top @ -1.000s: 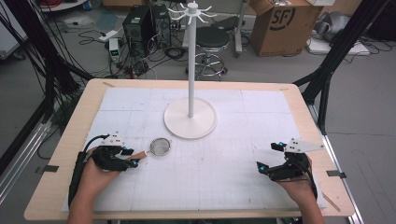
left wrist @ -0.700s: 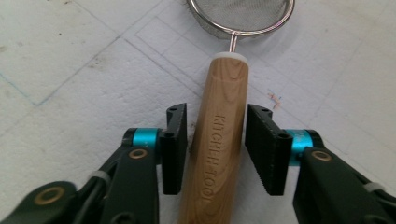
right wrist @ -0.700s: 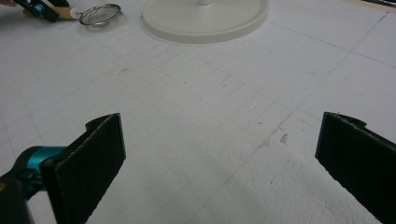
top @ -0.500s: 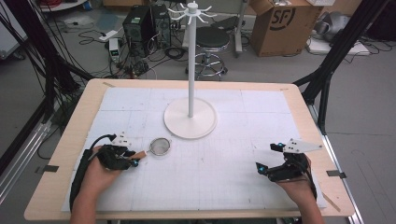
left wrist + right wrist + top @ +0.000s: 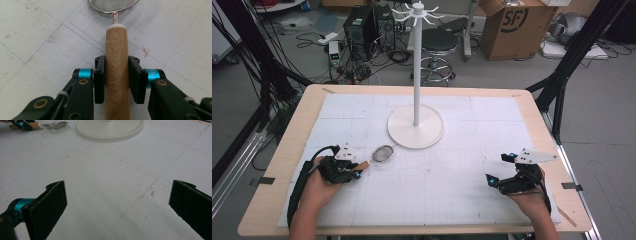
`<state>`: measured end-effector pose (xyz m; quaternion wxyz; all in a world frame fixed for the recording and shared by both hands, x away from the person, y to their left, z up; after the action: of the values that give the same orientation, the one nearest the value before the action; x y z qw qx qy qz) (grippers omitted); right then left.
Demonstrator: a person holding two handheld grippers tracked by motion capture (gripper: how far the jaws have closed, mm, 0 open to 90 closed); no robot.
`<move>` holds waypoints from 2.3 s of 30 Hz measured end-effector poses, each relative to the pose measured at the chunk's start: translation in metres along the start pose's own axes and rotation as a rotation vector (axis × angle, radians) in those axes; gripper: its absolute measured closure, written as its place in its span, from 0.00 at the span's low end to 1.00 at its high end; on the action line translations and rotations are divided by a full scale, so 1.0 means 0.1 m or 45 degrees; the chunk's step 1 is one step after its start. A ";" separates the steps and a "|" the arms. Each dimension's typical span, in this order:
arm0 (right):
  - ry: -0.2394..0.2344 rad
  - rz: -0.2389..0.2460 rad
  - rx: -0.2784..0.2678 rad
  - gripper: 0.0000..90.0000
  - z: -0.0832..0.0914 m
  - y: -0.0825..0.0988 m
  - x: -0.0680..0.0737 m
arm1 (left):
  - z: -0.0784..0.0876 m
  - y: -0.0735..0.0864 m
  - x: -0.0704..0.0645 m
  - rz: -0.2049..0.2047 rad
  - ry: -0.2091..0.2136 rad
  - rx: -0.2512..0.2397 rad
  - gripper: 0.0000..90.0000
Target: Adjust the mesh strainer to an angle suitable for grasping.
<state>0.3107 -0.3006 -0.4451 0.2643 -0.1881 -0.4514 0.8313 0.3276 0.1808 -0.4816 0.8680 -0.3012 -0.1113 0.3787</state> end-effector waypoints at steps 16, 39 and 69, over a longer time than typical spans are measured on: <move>-0.001 -0.006 0.001 0.00 0.01 0.00 0.00 | -0.11 -0.15 -0.32 -0.113 0.082 0.002 0.77; -0.017 -0.005 -0.005 0.00 -0.01 -0.01 0.00 | -0.35 -0.46 -0.77 -0.220 0.217 0.038 0.77; -0.034 -0.005 0.008 0.00 -0.05 0.01 0.02 | -0.32 -0.38 -0.93 -0.266 0.288 -0.021 0.74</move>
<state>0.3112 -0.2965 -0.4490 0.2604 -0.1753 -0.4526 0.8347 0.3001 0.0792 -0.4809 0.9072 -0.3359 -0.0467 0.2491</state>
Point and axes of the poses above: each handheld gripper's, and its own axes: z roughly backward along the jaws, y roughly out of its underside, x roughly to its left, the point moved 6 cm from there along -z, roughly forward along the jaws, and after that the axes turned 10 degrees about z, right-handed, at the moved point
